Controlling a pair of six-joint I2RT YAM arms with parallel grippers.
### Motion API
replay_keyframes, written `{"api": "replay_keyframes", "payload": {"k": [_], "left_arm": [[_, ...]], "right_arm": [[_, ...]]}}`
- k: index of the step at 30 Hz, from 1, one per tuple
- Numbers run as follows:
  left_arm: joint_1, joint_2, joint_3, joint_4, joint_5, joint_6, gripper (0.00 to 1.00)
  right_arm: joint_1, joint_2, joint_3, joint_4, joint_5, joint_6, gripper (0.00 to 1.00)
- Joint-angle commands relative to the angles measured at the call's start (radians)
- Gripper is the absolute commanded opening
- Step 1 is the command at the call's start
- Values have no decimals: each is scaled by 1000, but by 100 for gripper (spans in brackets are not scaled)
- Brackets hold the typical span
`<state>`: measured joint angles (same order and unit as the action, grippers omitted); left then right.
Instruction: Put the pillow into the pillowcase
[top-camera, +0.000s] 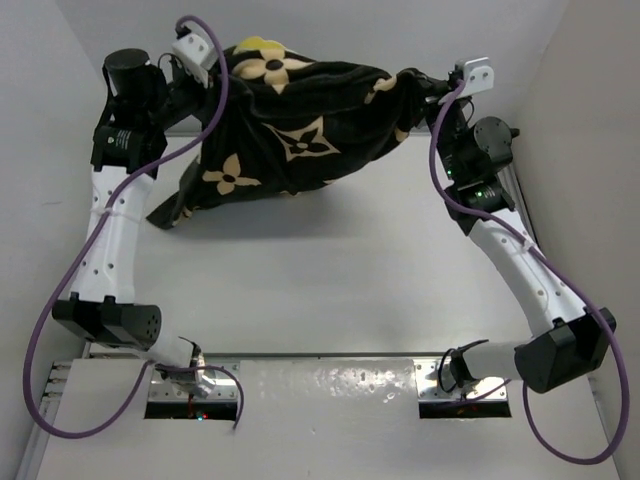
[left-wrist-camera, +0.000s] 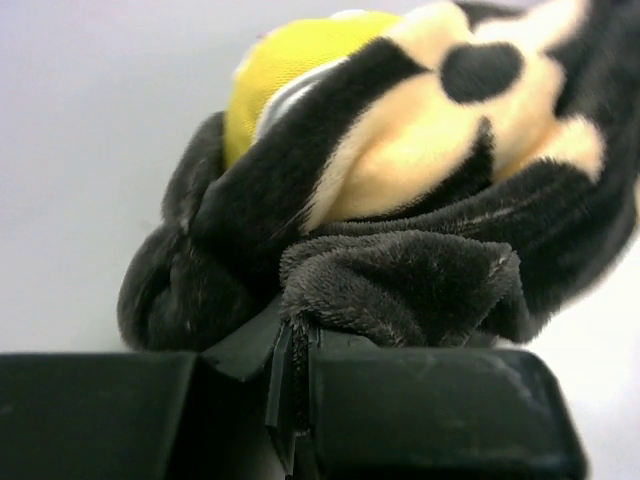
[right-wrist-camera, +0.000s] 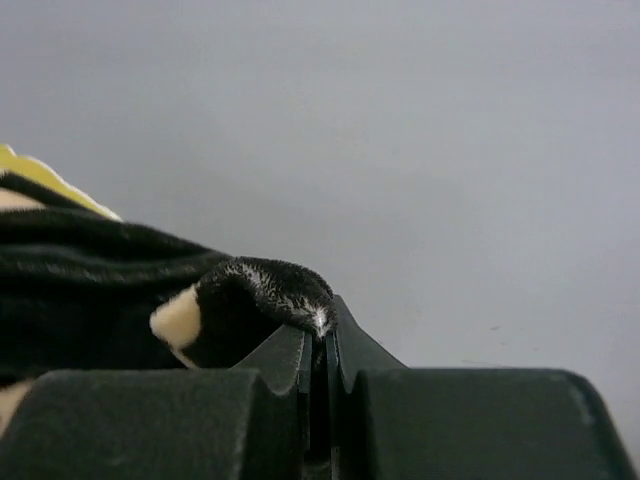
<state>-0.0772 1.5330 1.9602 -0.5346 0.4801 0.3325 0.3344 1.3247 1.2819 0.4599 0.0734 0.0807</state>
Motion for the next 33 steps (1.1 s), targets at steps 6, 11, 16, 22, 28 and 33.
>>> {"api": "replay_keyframes", "payload": {"k": [6, 11, 16, 22, 28, 33], "left_arm": [[2, -146, -256, -39, 307, 212, 18], [-9, -175, -331, 56, 365, 99, 32], [-22, -194, -406, 101, 371, 16, 44], [-24, -224, -425, 130, 310, -19, 72], [-24, -244, -455, 173, 10, -26, 55], [-22, -269, -461, 148, -34, 256, 74]], "right_arm": [[50, -81, 79, 77, -133, 99, 0], [124, -23, 163, 43, -130, 139, 0], [216, 119, 321, -24, -126, 154, 0], [242, 237, 476, -98, -119, 156, 0], [230, 271, 504, -122, -123, 182, 0], [210, 278, 513, -135, -123, 194, 0]]}}
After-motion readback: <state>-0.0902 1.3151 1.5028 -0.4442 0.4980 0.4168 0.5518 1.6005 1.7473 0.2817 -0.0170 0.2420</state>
